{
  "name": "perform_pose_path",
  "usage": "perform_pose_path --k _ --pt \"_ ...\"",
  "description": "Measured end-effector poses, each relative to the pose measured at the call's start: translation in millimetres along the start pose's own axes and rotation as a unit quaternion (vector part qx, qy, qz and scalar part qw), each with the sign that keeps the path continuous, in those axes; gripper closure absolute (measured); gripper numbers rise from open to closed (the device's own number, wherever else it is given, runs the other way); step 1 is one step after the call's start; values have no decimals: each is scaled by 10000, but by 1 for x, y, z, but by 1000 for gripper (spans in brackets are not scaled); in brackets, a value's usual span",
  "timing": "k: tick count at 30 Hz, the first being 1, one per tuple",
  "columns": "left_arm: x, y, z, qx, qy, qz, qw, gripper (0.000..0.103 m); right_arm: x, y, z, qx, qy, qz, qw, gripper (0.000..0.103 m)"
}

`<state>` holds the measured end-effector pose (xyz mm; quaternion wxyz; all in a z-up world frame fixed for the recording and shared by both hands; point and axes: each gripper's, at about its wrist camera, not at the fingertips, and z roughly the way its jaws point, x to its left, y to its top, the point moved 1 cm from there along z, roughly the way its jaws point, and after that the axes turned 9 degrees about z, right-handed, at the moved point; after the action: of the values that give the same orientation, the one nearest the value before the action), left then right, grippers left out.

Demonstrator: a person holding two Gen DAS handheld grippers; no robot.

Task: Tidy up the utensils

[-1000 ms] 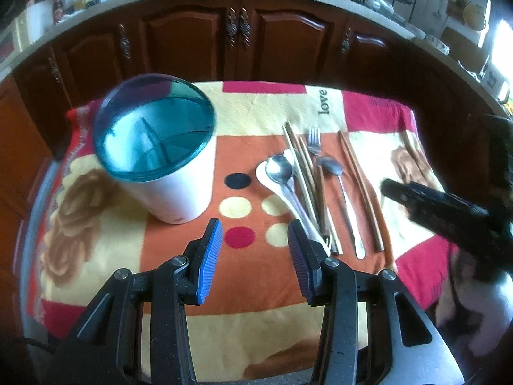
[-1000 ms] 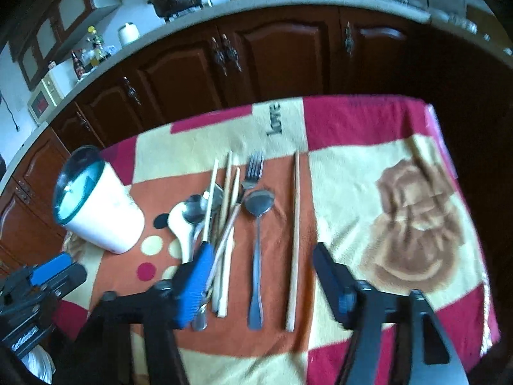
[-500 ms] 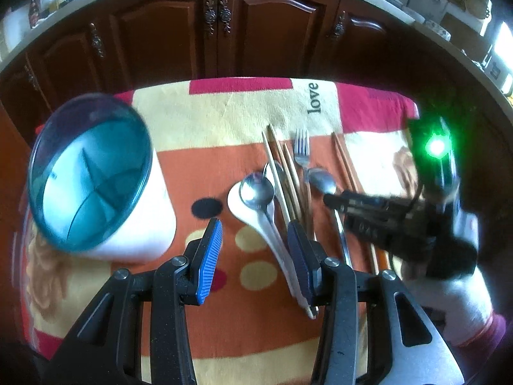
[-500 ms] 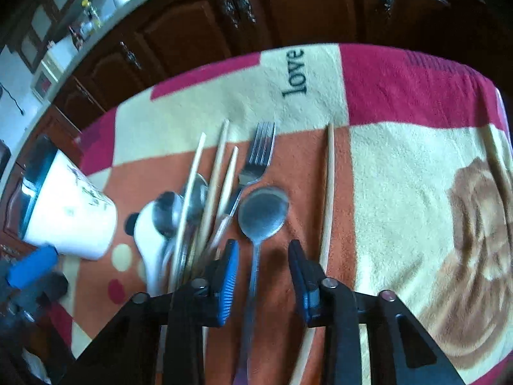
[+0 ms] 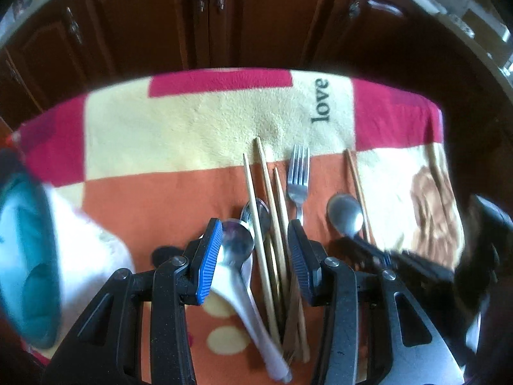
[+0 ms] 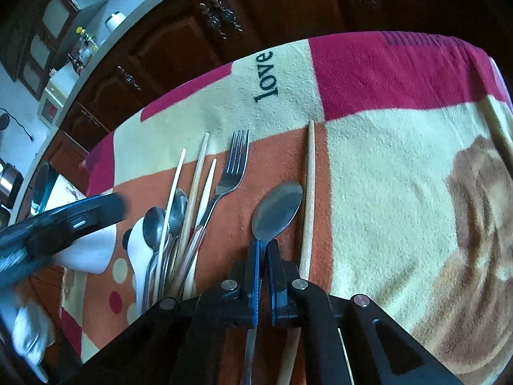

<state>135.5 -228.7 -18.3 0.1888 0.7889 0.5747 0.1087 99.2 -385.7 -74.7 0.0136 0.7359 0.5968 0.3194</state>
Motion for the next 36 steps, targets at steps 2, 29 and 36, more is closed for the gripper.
perform_pose_path --k 2,29,36 --pt "3 10 12 116 84 -99 9998 61 -1 2 0 44 78 35 10000 99" --pt "12 28 35 11 159 1 9999 97 1 -1 1 -21 515 -58 9987 99" --pt "13 22 19 -45 44 -27 10000 98 5 -4 -12 -145 586 -32 9982 99"
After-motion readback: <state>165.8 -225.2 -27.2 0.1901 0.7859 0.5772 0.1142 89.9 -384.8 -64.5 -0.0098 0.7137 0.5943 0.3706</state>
